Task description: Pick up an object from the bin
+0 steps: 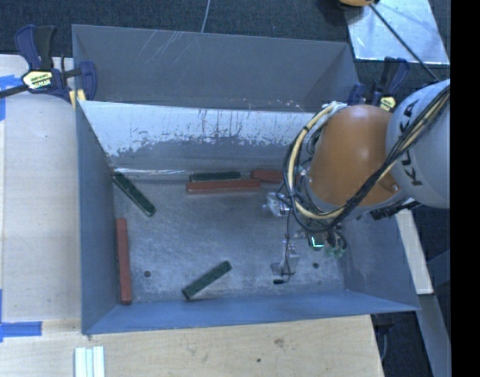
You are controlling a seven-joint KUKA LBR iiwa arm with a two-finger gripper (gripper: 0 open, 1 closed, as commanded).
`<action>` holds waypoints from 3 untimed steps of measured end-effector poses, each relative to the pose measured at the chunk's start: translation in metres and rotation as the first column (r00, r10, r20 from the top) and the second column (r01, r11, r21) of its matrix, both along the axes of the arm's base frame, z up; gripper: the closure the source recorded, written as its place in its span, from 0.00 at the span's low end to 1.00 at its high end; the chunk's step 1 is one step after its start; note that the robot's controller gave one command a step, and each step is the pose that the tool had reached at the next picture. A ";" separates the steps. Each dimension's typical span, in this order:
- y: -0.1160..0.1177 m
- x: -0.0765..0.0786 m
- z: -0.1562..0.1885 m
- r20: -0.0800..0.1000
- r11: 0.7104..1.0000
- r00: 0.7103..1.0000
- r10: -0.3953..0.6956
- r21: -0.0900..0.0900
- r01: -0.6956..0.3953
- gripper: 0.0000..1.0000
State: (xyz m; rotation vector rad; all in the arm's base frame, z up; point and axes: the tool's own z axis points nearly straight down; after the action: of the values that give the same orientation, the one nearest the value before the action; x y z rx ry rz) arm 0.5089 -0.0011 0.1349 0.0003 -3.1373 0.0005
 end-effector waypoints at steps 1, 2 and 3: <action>0.000 0.002 0.003 0.007 1.000 1.000 0.000 0.000 0.000 0.00; 0.026 -0.006 -0.015 0.012 0.993 0.993 0.116 -0.004 -0.116 0.00; 0.049 -0.010 -0.045 0.007 0.974 0.974 0.228 0.002 -0.228 0.00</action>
Offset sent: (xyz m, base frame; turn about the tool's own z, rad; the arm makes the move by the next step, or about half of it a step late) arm -0.0236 0.0750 -0.0451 -0.3012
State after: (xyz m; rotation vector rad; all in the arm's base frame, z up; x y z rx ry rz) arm 0.4989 0.0479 0.0896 0.3605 -3.1229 -0.0036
